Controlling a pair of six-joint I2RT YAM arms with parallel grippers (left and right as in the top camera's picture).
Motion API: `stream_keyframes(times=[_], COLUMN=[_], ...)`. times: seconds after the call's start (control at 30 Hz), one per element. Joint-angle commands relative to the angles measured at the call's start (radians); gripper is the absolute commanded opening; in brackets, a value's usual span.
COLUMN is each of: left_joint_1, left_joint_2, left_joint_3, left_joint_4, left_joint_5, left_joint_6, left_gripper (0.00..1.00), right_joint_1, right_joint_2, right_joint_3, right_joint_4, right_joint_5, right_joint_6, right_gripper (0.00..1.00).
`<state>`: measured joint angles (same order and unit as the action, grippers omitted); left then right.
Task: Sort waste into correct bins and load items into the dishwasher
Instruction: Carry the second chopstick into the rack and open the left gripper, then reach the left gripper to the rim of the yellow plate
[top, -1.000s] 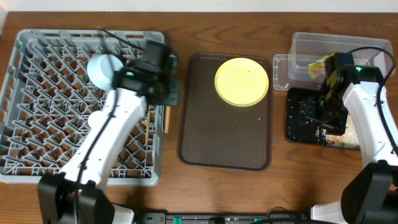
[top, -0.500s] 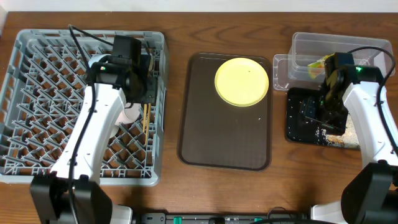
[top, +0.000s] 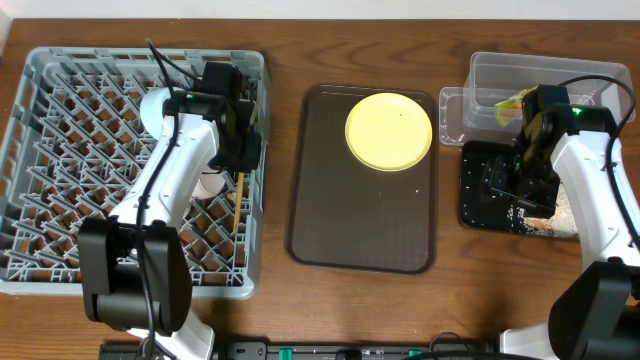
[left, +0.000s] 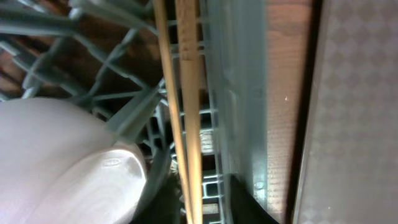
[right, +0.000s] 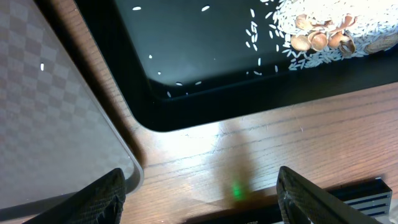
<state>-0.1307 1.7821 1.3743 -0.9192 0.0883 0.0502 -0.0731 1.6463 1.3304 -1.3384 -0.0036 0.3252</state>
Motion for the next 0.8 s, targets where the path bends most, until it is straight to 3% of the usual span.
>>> stream_keyframes(times=[0.0, 0.47, 0.6, 0.77], left_joint_1=[0.003, -0.034, -0.101, -0.228], left_joint_2=[-0.008, -0.2, -0.229, -0.191], left_joint_3=[0.015, 0.016, 0.016, 0.016], left_joint_4=[0.0, 0.072, 0.142, 0.247], left_joint_5=[0.003, 0.04, 0.126, 0.132], left_joint_6=[0.002, -0.002, -0.002, -0.002], left_gripper=[0.54, 0.54, 0.5, 0.5], right_joint_1=[-0.005, -0.005, -0.005, -0.005], right_joint_2=[-0.023, -0.023, -0.023, -0.023], right_joint_3=[0.01, 0.01, 0.01, 0.01], right_joint_4=[0.0, 0.003, 0.008, 0.008], right_joint_5=[-0.001, -0.001, -0.002, -0.002], right_joint_6=[-0.012, -0.012, -0.012, -0.012], right_gripper=[0.76, 0.76, 0.76, 0.76])
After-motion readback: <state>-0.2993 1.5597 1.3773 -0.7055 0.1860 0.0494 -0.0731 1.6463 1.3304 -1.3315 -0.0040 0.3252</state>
